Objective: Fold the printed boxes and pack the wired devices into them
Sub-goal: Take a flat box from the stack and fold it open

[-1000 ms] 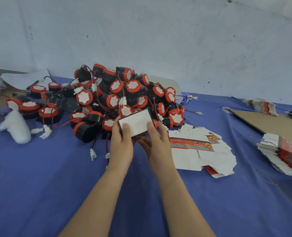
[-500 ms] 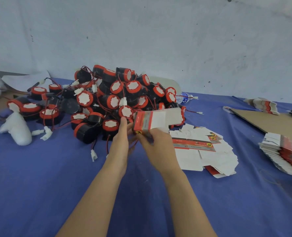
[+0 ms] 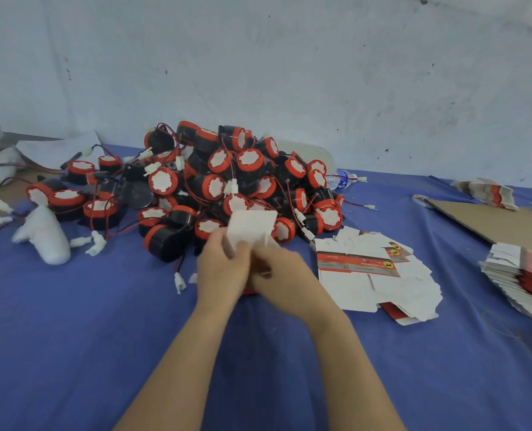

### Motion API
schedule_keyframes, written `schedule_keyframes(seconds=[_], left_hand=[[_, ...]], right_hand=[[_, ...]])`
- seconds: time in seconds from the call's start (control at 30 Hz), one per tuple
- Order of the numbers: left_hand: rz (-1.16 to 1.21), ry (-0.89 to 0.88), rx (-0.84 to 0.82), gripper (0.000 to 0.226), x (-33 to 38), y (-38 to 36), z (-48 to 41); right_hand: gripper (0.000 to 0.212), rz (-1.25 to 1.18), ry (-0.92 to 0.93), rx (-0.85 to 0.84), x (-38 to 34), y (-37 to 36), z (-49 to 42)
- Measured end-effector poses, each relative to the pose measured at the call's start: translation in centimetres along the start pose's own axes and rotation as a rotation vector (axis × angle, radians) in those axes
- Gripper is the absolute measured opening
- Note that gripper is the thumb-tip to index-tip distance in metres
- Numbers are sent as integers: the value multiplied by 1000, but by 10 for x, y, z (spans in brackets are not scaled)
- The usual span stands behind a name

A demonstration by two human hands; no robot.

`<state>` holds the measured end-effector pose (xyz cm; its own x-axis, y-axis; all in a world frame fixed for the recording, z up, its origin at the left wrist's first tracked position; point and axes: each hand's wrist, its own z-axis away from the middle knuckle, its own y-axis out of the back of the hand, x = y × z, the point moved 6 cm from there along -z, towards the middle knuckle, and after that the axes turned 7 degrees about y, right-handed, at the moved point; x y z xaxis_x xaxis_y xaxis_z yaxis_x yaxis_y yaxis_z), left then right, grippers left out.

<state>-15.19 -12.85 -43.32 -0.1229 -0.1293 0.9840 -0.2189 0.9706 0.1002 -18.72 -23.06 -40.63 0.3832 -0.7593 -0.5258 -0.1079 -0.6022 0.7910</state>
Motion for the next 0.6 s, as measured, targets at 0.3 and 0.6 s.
schedule_keyframes(seconds=[0.3, 0.6], left_hand=[[456, 102, 535, 11, -3, 72, -12], [629, 265, 86, 12, 1, 14, -1]], right_hand=[[35, -322, -295, 513, 32, 12, -13], [80, -491, -466, 285, 64, -37, -42]])
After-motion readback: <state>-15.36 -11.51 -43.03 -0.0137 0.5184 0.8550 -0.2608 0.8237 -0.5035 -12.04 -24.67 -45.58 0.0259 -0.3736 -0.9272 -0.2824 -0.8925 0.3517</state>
